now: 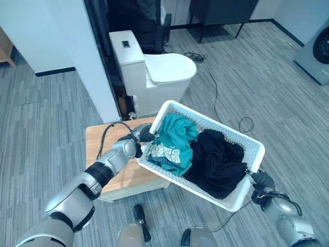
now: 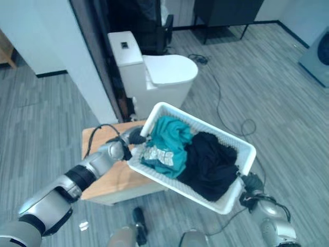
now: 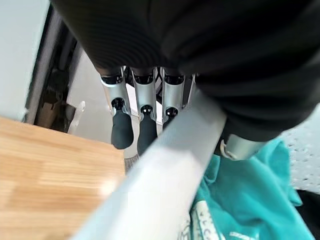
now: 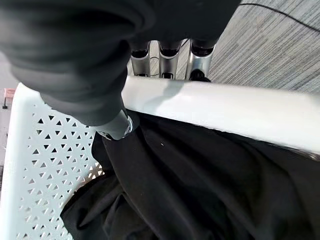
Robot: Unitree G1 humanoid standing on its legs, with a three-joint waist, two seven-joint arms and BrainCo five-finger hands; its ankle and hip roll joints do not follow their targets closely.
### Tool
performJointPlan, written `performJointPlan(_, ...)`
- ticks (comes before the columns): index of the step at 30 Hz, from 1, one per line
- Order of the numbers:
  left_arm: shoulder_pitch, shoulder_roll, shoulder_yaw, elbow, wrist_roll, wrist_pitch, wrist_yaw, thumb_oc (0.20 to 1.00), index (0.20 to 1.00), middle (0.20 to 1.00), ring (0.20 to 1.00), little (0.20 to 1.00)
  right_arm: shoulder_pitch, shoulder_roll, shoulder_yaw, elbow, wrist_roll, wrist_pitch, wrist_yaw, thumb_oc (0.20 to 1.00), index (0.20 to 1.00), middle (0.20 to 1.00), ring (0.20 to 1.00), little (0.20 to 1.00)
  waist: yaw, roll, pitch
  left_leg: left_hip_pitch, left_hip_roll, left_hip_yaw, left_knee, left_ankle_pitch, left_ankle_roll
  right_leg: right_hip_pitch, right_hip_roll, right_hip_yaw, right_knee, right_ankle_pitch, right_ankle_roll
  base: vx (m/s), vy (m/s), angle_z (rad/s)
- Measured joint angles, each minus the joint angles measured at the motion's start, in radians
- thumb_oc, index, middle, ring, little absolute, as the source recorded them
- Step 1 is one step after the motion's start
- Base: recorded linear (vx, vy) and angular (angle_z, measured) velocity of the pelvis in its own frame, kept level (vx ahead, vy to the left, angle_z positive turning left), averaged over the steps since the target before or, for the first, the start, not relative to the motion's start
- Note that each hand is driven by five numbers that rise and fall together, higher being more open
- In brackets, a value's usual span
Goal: Grab the laundry basket,head to the washer,open it,put in the laundry and shut it.
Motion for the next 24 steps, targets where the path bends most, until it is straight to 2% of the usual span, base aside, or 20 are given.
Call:
performJointPlan(2, -0.002, -0.008, 0.01, -0.002, 0.0, -0.003, 0.001, 0.2, 0.2, 0.2, 0.2, 0.2, -0.002, -0.002, 0.005, 0.016, 0.0, 0.001, -0.002, 0.2, 0.2, 0.2, 0.2, 0.2, -0.001, 0.018, -0.008, 0.027, 0.032, 0.042, -0.038, 0.018, -0.021, 0.012, 0.034, 0.044, -0.087, 0.043, -0.014, -0.19, -0.206, -0.91)
performJointPlan(5, 0.002, -0.023, 0.009, -0.003, -0.002, -0.012, 0.001, 0.2, 0.2, 0.2, 0.2, 0.2, -0.002, -0.008, 0.005, 0.042, 0.0, 0.001, -0.002, 0.2, 0.2, 0.2, 0.2, 0.2, 0.0, 0.02, -0.024, 0.048, 0.059, 0.105, -0.037, 0.019, -0.042, 0.001, 0.038, 0.057, -0.117, 0.04, -0.022, -0.13, -0.183, -0.7)
performJointPlan(6, 0.008, -0.031, 0.009, -0.003, -0.002, -0.015, -0.002, 0.2, 0.2, 0.2, 0.2, 0.2, 0.002, -0.008, 0.005, 0.049, 0.0, 0.001, -0.002, 0.2, 0.2, 0.2, 0.2, 0.2, 0.001, 0.019, -0.036, 0.055, 0.058, 0.125, -0.035, 0.013, -0.053, -0.003, 0.044, 0.069, -0.124, 0.051, -0.035, -0.09, -0.216, -0.74)
performJointPlan(8, 0.014, -0.045, 0.009, -0.01, -0.002, -0.023, -0.004, 0.2, 0.2, 0.2, 0.2, 0.2, 0.015, -0.016, 0.003, 0.06, 0.0, 0.001, -0.002, 0.2, 0.2, 0.2, 0.2, 0.2, -0.017, 0.031, -0.062, 0.064, 0.079, 0.13, -0.032, 0.013, -0.062, 0.009, 0.056, 0.071, -0.15, 0.06, -0.034, -0.15, -0.347, -0.35)
performJointPlan(10, 0.032, -0.031, 0.02, -0.021, -0.003, -0.035, -0.004, 0.2, 0.2, 0.2, 0.2, 0.2, 0.019, -0.016, 0.011, 0.055, 0.0, 0.001, 0.001, 0.2, 0.2, 0.2, 0.2, 0.2, -0.011, 0.03, -0.084, 0.067, 0.098, 0.133, -0.021, 0.016, -0.063, 0.011, 0.076, 0.079, -0.179, 0.084, -0.043, -0.19, -0.51, -0.39)
performJointPlan(11, 0.058, -0.025, 0.046, -0.025, -0.009, -0.042, -0.003, 0.2, 0.2, 0.2, 0.2, 0.2, 0.018, -0.017, 0.015, 0.049, 0.0, 0.001, 0.019, 0.2, 0.2, 0.2, 0.2, 0.2, -0.001, 0.027, -0.088, 0.076, 0.107, 0.121, -0.017, 0.027, -0.054, 0.012, 0.099, 0.105, -0.175, 0.091, -0.051, -0.2, -0.454, -0.69)
performJointPlan(12, 0.075, -0.021, 0.05, -0.025, -0.011, -0.042, 0.0, 0.2, 0.2, 0.2, 0.2, 0.2, 0.017, -0.015, 0.022, 0.046, 0.0, 0.001, 0.023, 0.2, 0.2, 0.2, 0.2, 0.2, 0.022, 0.023, -0.091, 0.085, 0.115, 0.1, -0.009, 0.033, -0.052, 0.013, 0.109, 0.109, -0.183, 0.102, -0.067, -0.2, -0.213, -0.7)
performJointPlan(13, 0.09, -0.014, 0.05, -0.026, -0.012, -0.04, 0.0, 0.2, 0.2, 0.2, 0.2, 0.2, 0.016, -0.014, 0.028, 0.049, 0.0, 0.001, 0.022, 0.2, 0.2, 0.2, 0.2, 0.2, 0.038, 0.015, -0.091, 0.077, 0.131, 0.05, 0.027, 0.034, -0.051, 0.04, 0.126, 0.12, -0.215, 0.116, -0.082, -0.26, -0.3, -0.53)
performJointPlan(15, 0.102, -0.019, 0.047, -0.026, -0.029, -0.043, 0.004, 0.2, 0.2, 0.2, 0.2, 0.2, 0.01, -0.028, 0.049, 0.064, 0.002, 0.001, 0.022, 0.2, 0.2, 0.2, 0.2, 0.2, 0.057, 0.008, -0.087, 0.007, 0.158, -0.152, 0.139, 0.045, -0.063, 0.03, 0.147, 0.118, -0.203, 0.13, -0.102, -0.17, -0.247, -0.24)
performJointPlan(16, 0.104, -0.016, 0.048, -0.027, -0.041, -0.043, 0.005, 0.2, 0.2, 0.2, 0.2, 0.2, -0.007, -0.032, 0.058, 0.079, 0.003, 0.001, 0.022, 0.2, 0.2, 0.2, 0.2, 0.2, 0.068, -0.007, -0.078, -0.034, 0.152, -0.279, 0.203, 0.051, -0.085, 0.023, 0.151, 0.122, -0.198, 0.13, -0.105, -0.1, -0.214, -0.49)
performJointPlan(17, 0.112, 0.013, 0.049, -0.031, -0.051, -0.042, 0.006, 0.2, 0.2, 0.2, 0.2, 0.2, -0.087, -0.029, 0.085, 0.129, 0.003, 0.002, 0.023, 0.2, 0.2, 0.2, 0.2, 0.2, 0.084, -0.038, -0.058, -0.054, 0.043, -0.567, 0.19, -0.06, -0.176, 0.011, 0.139, 0.159, -0.199, 0.131, -0.122, -0.07, -0.16, -0.49)
performJointPlan(19, 0.116, 0.021, 0.063, -0.038, -0.06, -0.042, 0.007, 0.2, 0.2, 0.2, 0.2, 0.2, -0.139, -0.04, 0.097, 0.144, 0.003, 0.002, 0.025, 0.2, 0.2, 0.2, 0.2, 0.2, 0.083, -0.028, -0.033, -0.023, -0.037, -0.636, 0.109, -0.057, -0.168, 0.004, 0.151, 0.182, -0.197, 0.136, -0.131, -0.07, -0.149, -0.51)
performJointPlan(20, 0.113, 0.02, 0.073, -0.028, -0.075, -0.038, 0.015, 0.2, 0.2, 0.2, 0.2, 0.2, -0.18, -0.027, 0.115, 0.178, 0.003, 0.001, 0.025, 0.2, 0.2, 0.2, 0.2, 0.2, 0.08, -0.012, -0.018, -0.016, -0.047, -0.565, 0.147, -0.049, -0.154, 0.016, 0.176, 0.203, -0.195, 0.137, -0.128, -0.03, -0.08, -0.33)
performJointPlan(21, 0.11, 0.018, 0.081, -0.028, -0.076, -0.037, 0.02, 0.2, 0.2, 0.2, 0.2, 0.2, -0.177, -0.017, 0.116, 0.181, 0.003, 0.001, 0.025, 0.2, 0.2, 0.2, 0.2, 0.2, 0.073, -0.021, -0.011, -0.017, -0.044, -0.552, 0.159, -0.049, -0.154, 0.017, 0.175, 0.197, -0.193, 0.134, -0.125, 0.01, -0.052, -0.32)
performJointPlan(23, 0.111, 0.024, 0.085, -0.029, -0.077, -0.036, 0.033, 0.2, 0.2, 0.2, 0.2, 0.2, -0.172, -0.007, 0.114, 0.174, 0.003, 0.001, 0.026, 0.2, 0.2, 0.2, 0.2, 0.2, 0.088, -0.023, -0.007, -0.002, -0.034, -0.498, 0.158, -0.07, -0.155, 0.016, 0.179, 0.22, -0.201, 0.121, -0.124, 0.05, -0.022, -0.22)
performJointPlan(24, 0.111, 0.02, 0.086, -0.029, -0.077, -0.036, 0.035, 0.2, 0.2, 0.2, 0.2, 0.2, -0.166, -0.009, 0.113, 0.173, 0.003, 0.002, 0.026, 0.2, 0.2, 0.2, 0.2, 0.2, 0.078, -0.011, -0.007, 0.013, -0.03, -0.459, 0.127, -0.086, -0.134, 0.019, 0.18, 0.217, -0.205, 0.123, -0.12, 0.07, 0.01, -0.06)
